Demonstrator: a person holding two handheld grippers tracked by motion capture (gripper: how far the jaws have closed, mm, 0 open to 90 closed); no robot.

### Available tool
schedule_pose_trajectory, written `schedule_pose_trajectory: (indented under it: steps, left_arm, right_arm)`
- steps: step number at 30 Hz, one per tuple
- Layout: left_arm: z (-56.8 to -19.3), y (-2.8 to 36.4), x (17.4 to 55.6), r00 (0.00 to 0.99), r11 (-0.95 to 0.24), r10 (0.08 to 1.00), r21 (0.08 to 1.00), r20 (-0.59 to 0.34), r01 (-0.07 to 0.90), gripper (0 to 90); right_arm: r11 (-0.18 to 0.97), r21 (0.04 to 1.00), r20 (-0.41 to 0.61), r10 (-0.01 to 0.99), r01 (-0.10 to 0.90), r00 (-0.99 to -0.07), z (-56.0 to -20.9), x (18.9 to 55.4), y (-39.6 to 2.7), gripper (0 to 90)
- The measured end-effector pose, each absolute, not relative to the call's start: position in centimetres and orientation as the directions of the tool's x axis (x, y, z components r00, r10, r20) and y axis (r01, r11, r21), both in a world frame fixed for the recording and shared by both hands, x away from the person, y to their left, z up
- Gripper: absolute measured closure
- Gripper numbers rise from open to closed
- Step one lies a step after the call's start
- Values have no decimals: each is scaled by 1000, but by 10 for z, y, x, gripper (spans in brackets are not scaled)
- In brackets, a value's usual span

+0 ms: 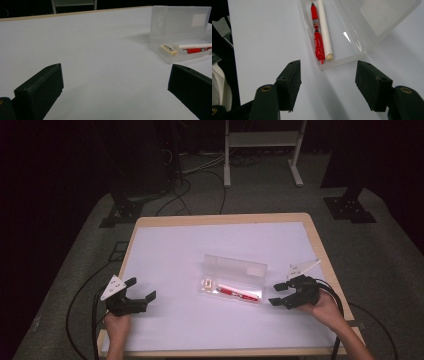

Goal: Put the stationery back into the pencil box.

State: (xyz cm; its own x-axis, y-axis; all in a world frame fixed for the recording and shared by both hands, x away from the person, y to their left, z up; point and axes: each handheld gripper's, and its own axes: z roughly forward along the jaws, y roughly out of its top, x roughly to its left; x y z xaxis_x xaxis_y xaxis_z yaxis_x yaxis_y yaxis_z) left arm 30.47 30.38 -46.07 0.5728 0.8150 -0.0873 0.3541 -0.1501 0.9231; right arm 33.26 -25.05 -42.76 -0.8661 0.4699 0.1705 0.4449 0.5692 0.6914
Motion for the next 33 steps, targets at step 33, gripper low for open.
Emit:
schedule_pose_trajectory:
  steps: [33]
  left_arm:
    - [-461,302,305,572,-164,817,922,-72,351,0]
  right_arm:
    - [495,717,194,535,491,-822,-448,311,-286,354]
